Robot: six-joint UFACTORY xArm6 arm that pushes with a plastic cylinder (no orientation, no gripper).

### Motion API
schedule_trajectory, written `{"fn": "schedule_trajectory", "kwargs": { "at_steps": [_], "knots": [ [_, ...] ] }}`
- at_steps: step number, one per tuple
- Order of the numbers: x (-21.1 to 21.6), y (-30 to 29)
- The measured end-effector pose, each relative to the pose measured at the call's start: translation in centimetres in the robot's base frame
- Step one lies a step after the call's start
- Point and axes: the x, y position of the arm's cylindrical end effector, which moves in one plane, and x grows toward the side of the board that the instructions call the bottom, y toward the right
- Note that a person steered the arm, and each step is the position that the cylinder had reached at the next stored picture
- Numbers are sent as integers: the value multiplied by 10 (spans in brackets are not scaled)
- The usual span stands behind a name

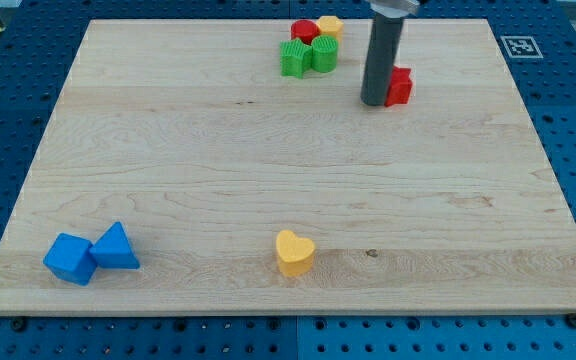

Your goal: Push the red star to the top right

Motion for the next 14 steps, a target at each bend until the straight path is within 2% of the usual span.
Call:
{"fn": "schedule_trajectory", "kwargs": {
  "at_steps": [1, 3, 5, 8, 11, 14],
  "knots": [
    [8, 23],
    [-4, 43],
    [-19, 43],
    [-77, 38],
    [-101, 5],
    [-105, 39]
  ]
}}
